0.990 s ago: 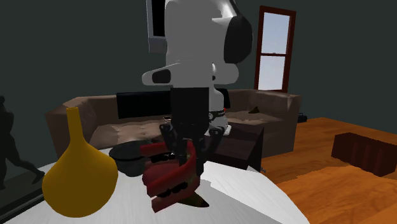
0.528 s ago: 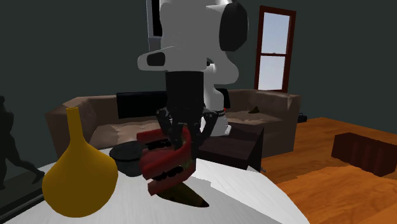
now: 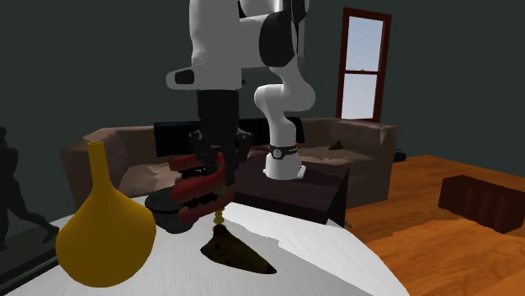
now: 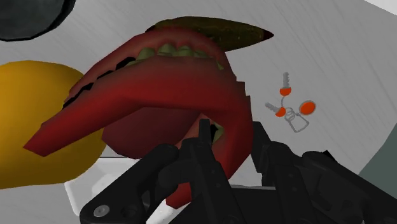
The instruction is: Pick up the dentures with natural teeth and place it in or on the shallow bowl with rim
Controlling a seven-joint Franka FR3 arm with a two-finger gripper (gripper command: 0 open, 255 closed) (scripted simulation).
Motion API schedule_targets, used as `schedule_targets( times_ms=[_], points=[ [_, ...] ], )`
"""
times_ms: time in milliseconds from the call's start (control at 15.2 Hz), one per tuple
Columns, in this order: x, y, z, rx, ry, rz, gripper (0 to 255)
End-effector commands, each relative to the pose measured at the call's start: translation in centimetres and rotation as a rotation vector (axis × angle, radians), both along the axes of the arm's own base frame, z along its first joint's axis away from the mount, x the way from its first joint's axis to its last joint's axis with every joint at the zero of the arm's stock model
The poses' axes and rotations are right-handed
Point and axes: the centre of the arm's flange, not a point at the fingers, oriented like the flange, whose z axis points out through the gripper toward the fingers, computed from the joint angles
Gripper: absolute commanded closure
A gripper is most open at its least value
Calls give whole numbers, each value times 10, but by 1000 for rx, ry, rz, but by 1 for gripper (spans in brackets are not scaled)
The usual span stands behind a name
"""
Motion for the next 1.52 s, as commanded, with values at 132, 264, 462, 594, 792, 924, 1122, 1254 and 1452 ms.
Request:
schedule_targets(
  times_ms=[132, 264, 462, 594, 792, 924, 1122, 1254, 1452],
  points=[
    [-27, -46, 5, 0, -1, 1, 255],
    [-40, -69, 7, 0, -1, 1, 255],
    [-59, -103, 9, 0, -1, 1, 255],
    [-72, -126, 11, 0, -1, 1, 255],
    [-92, -160, 14, 0, -1, 1, 255],
    [-105, -183, 16, 0, -1, 1, 255],
    [-118, -205, 12, 0, -1, 1, 255],
    [-118, -205, 1, 0, -1, 1, 255],
    [-118, -205, -14, 0, -1, 1, 255]
  ],
)
